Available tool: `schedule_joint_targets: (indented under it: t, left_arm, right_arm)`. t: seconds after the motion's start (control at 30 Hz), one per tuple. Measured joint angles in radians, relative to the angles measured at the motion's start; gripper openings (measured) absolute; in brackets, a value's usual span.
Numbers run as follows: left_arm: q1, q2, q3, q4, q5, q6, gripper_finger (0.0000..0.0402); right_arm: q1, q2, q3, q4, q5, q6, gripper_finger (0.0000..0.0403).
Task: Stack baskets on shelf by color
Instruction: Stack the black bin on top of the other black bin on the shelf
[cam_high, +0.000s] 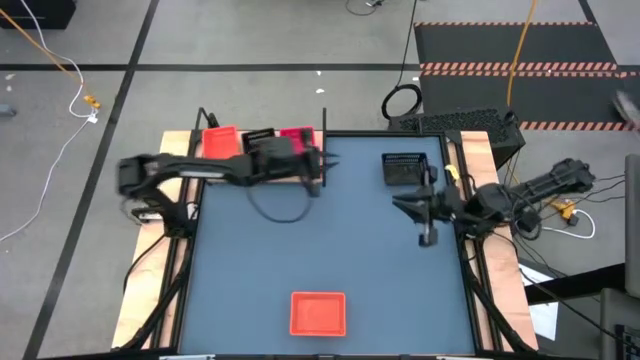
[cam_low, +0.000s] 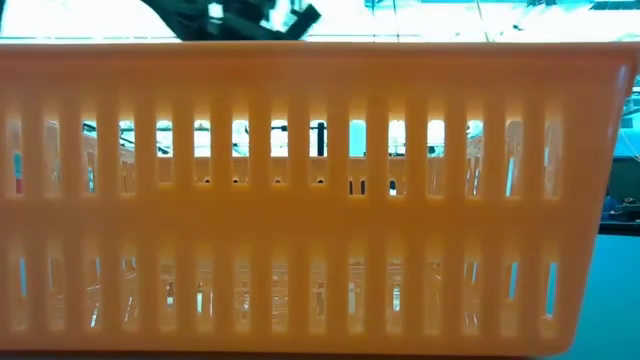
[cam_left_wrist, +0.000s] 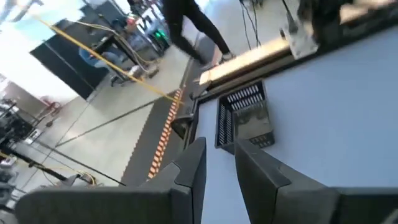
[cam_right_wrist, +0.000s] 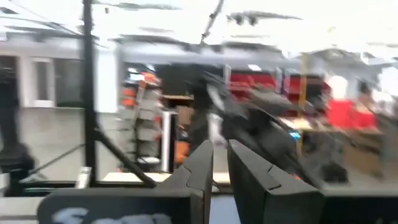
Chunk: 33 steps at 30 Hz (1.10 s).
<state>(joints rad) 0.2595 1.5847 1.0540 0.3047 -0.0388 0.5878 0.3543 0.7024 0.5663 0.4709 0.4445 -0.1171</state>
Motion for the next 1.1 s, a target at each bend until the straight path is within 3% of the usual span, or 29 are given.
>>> schedule_joint_targets:
  t: [0.17, 0.37, 0.53, 0.67, 0.77, 0.97, 1.1]
  left_arm:
    - [0.012, 0.252, 0.297, -0.166, -0.007, 0.036, 0.0088]
    - [0.001, 0.524, 0.654, -0.441, 0.029, 0.128, 0.0088]
    - [-0.007, 0.682, 0.845, -0.491, 0.052, 0.219, 0.0088]
    - [-0.015, 0.781, 1.019, -0.532, 0.080, 0.176, 0.0088]
    - [-0.016, 0.834, 1.094, -0.568, 0.110, 0.145, 0.0088]
    - [-0.015, 0.920, 1.106, -0.552, 0.094, 0.164, 0.0090]
    - [-0.025, 0.942, 1.101, -0.533, 0.028, 0.178, 0.0123]
  right_arm:
    - [0.101, 0.000, 0.000, 0.059, 0.004, -0.103, 0.0045]
    - [0.131, -0.002, 0.000, 0.060, 0.021, -0.134, 0.0045]
    - [0.149, -0.014, 0.000, 0.042, 0.034, -0.150, 0.0045]
    - [0.158, -0.026, 0.000, 0.041, 0.034, -0.165, 0.0045]
    - [0.159, -0.031, 0.000, 0.034, 0.033, -0.166, 0.0045]
    - [0.159, -0.035, 0.000, 0.033, 0.034, -0.195, 0.0045]
    - [0.159, -0.035, 0.000, 0.033, 0.034, -0.195, 0.0045]
